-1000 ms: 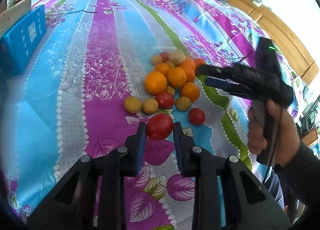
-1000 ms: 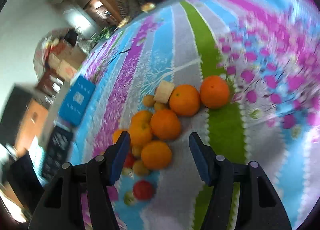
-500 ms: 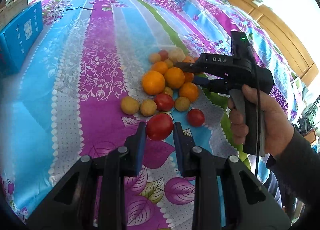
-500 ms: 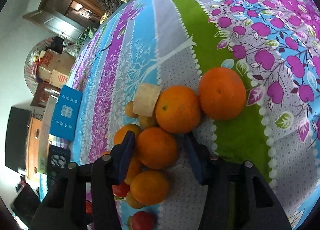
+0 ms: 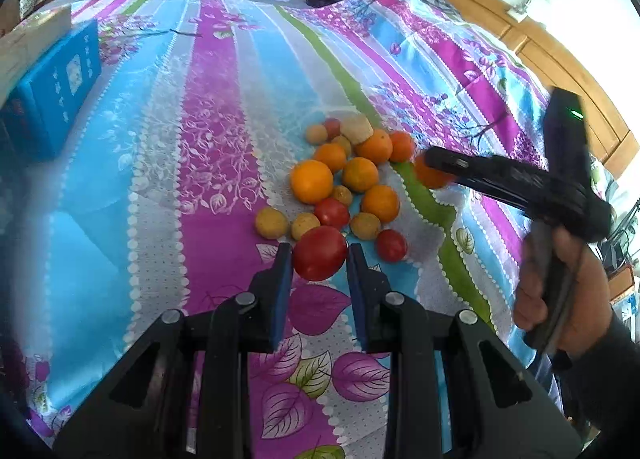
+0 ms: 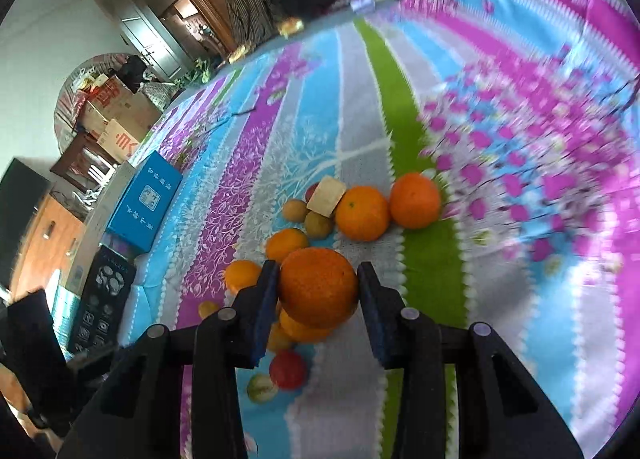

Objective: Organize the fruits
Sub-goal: 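Carry the tomato and orange in both tools toward the blue basket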

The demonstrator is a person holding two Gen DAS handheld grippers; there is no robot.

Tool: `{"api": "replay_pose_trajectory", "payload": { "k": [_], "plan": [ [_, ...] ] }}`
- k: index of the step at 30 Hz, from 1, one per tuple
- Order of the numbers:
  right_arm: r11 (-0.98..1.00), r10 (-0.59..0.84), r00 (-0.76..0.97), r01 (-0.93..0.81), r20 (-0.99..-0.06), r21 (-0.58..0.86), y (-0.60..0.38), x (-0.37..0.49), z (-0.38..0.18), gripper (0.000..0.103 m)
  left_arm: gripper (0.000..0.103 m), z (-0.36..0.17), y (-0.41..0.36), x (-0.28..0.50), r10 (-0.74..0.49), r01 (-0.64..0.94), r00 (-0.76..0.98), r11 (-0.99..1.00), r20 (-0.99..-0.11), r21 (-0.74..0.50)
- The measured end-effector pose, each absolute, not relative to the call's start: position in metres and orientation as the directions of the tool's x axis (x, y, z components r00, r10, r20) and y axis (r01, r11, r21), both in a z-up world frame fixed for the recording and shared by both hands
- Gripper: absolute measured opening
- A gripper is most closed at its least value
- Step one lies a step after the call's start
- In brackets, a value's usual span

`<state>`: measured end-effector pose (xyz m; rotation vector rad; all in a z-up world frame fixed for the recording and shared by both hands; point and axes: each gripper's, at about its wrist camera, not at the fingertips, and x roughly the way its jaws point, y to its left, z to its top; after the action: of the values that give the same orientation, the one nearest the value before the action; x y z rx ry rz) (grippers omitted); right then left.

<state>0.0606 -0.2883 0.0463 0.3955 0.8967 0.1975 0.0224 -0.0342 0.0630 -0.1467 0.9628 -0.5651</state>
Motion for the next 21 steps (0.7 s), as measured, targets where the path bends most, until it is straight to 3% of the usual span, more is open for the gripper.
{"api": "replay_pose_trajectory", "payload": {
  "k": [10, 21],
  "plan": [
    [0.994, 0.090, 0.723, -0.025, -0.685, 0.105, -0.253, 0.009, 0.116, 0.043, 0.028, 0.121, -0.015, 0.012, -0.405, 0.341, 0.601, 0.910, -0.690, -0.237],
    [0.993, 0.089, 0.782, -0.119, -0.617, -0.009, -0.178, 0.011, 0.187, 0.043, 0.028, 0.185, 0.057, 0.000, -0.217, 0.143, 0.748, 0.976, -0.627, -0.167]
  ]
}}
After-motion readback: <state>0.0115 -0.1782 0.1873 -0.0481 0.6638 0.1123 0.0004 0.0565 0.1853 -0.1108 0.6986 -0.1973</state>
